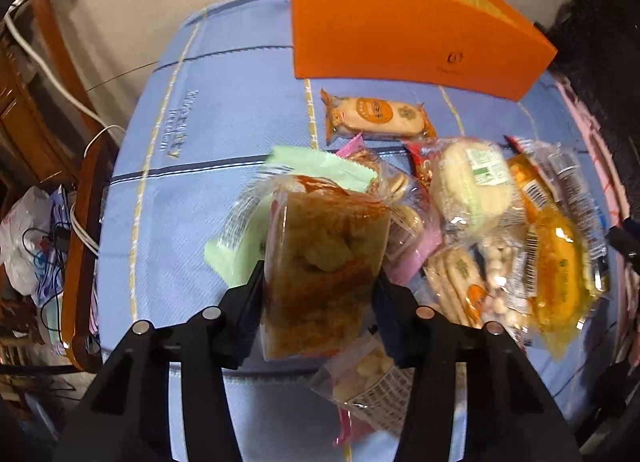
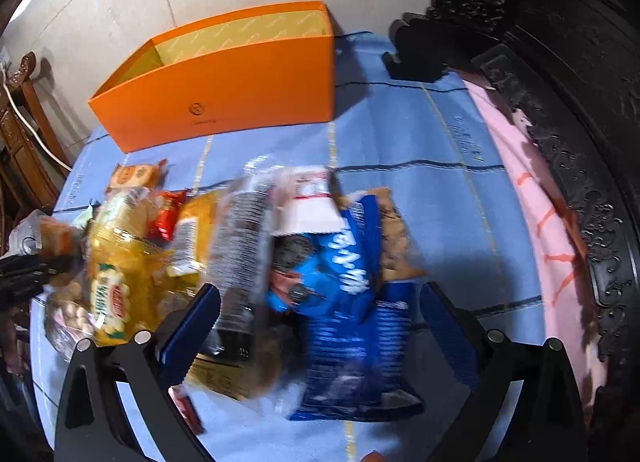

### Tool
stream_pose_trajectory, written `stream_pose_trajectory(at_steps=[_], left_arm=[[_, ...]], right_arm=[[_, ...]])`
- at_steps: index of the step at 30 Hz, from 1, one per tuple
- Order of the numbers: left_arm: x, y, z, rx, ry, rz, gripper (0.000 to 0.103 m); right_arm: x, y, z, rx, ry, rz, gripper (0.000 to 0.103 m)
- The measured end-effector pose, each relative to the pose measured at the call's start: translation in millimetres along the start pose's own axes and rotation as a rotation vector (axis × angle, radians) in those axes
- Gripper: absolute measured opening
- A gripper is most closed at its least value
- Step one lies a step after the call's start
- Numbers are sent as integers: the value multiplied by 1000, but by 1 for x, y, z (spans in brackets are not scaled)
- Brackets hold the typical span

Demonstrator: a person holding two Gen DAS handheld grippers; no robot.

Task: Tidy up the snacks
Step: 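Carry both snacks into the orange box and open both tools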

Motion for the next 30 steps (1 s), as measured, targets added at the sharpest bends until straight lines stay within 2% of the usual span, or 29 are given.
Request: stream_pose_trajectory(at_steps=[5,9,13,15,18,20,21,27,29,30], left_arm=[[5,10,30,-39,25,32,49],[6,14,46,-56,41,44,49],[2,14,56,-64,61,49,49],[-1,14,58,-68,66,43,49],[-4,17,59,-59,76,43,49],[-5,19,58,-55,81,47,49],[-5,21,57,-51,83,45,49],[-7,25,53,-41,88,44,49],[-8,25,51,-38,89,44,49],[-9,25,50,-37,92,45,49]], right_arm=[[-32,8,4,26,12,-79,100],[-38,12,5,53,-3,-115,100],[-6,5,5,61,-31,-43,100],[17,1,-1,73,33,29,100],[44,-5,-11,76,73,111,99],[58,-7,-21,89,116,179,87],[64,-7,-25,102,114,206,74],[75,-8,-36,122,187,260,72],[81,-4,-40,135,208,298,61],[85,-2,-45,146,209,321,51]])
Point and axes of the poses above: each gripper's, at about its wrist camera, not at the fingertips, and z roughly against the way its jaws point, x to its left, y to its underside, the point moved 3 cm from there along -z, roughly the way its jaws point, and after that the axes turned 1 degree about -y, right-handed, at the moved point
